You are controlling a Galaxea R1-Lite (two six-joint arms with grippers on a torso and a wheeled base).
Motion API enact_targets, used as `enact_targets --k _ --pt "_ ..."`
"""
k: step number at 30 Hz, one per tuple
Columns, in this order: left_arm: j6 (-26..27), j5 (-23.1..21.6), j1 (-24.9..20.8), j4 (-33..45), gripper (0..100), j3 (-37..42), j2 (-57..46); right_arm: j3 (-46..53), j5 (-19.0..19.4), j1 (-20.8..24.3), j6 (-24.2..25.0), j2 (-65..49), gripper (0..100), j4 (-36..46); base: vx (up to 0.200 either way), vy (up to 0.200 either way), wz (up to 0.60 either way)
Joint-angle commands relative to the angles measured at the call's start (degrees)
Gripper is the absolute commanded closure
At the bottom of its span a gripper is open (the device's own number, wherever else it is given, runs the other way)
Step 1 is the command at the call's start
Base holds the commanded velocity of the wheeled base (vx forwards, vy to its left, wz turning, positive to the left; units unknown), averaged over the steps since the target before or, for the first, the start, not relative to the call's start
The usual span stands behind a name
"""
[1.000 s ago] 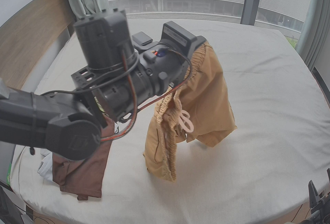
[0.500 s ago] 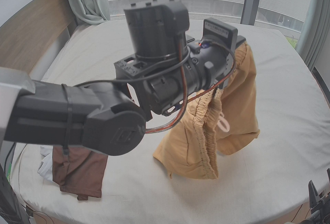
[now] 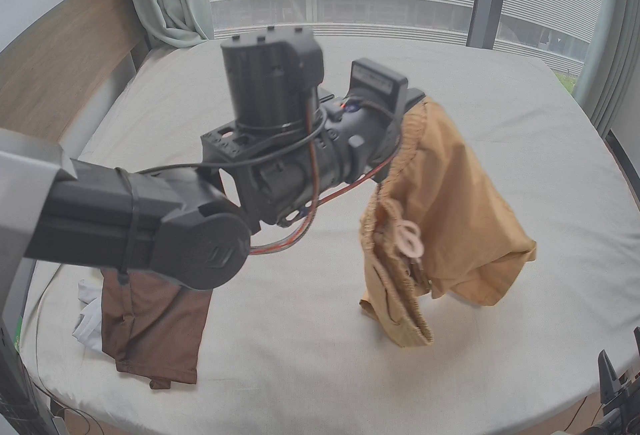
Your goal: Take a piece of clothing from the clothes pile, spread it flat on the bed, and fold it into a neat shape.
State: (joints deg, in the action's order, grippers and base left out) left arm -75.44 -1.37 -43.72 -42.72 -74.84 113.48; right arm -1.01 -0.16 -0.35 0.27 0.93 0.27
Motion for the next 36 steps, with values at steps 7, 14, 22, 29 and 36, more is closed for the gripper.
enact_targets --k 7,14,22,29,36 --pt "19.1 -7.86 11.99 -29.97 100 30.45 -0.02 0.84 -0.02 0.0 0.0 -0.93 0 0.0 0.0 0.0 0.0" --pt "24.37 -7.69 12.43 -38.93 100 40.21 -0.37 0.84 0.07 0.0 0.0 -0.93 0 0.0 0.0 0.0 0.0" --pt "32.98 -8.21 15.77 -46.05 100 51.2 0.34 0.84 0.07 0.0 -0.09 -0.93 0 0.0 0.0 0.0 0.0" --pt "35.8 -9.8 20.51 -46.23 100 55.5 0.25 0.84 0.07 0.0 -0.27 -0.93 0 0.0 0.0 0.0 0.0" --pt "40.37 -13.49 23.15 -46.32 100 55.59 1.39 0.84 0.16 0.0 -0.62 -0.93 0 0.0 0.0 0.0 0.0"
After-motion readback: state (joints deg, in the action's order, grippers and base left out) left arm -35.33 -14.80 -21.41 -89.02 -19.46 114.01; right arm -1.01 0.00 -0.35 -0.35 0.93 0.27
